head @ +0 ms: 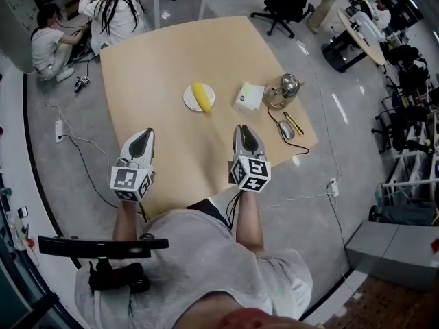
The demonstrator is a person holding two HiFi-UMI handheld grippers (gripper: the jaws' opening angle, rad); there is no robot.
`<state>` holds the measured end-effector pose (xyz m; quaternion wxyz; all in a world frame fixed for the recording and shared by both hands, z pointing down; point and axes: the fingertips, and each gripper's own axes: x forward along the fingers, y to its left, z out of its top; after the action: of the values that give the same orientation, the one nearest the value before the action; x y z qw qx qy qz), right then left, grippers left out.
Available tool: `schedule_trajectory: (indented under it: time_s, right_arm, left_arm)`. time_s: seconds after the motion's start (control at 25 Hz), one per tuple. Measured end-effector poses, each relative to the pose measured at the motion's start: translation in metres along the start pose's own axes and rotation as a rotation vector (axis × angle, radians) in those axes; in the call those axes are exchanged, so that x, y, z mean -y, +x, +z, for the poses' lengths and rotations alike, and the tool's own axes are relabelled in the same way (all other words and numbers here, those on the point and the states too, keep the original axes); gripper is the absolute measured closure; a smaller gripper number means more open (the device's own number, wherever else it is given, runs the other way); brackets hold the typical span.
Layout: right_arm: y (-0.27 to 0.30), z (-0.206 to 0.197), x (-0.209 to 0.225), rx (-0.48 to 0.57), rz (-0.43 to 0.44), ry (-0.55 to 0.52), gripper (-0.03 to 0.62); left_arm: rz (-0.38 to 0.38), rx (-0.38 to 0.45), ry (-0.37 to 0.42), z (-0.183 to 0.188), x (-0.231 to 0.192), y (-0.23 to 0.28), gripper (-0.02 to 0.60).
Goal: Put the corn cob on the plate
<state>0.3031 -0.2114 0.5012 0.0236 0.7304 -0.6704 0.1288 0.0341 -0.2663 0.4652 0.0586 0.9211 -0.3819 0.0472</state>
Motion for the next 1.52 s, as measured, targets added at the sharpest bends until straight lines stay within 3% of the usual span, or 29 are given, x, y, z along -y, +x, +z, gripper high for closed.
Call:
schedule_trajectory:
  time_s: [0.76, 1.52]
  right_arm:
    - [-0.085, -0.004, -0.001, 0.07, -0.049, 0.026, 0.554]
    - [-0.112, -0.013, -0.002, 0.076, -0.044, 0.037, 0.574]
  left_arm:
    - [-0.061, 0.04, 0.038, 0.007, 0.039, -0.04, 0.561]
    - [-0.075, 0.042, 0.059, 0.008, 0.055, -0.055, 0.561]
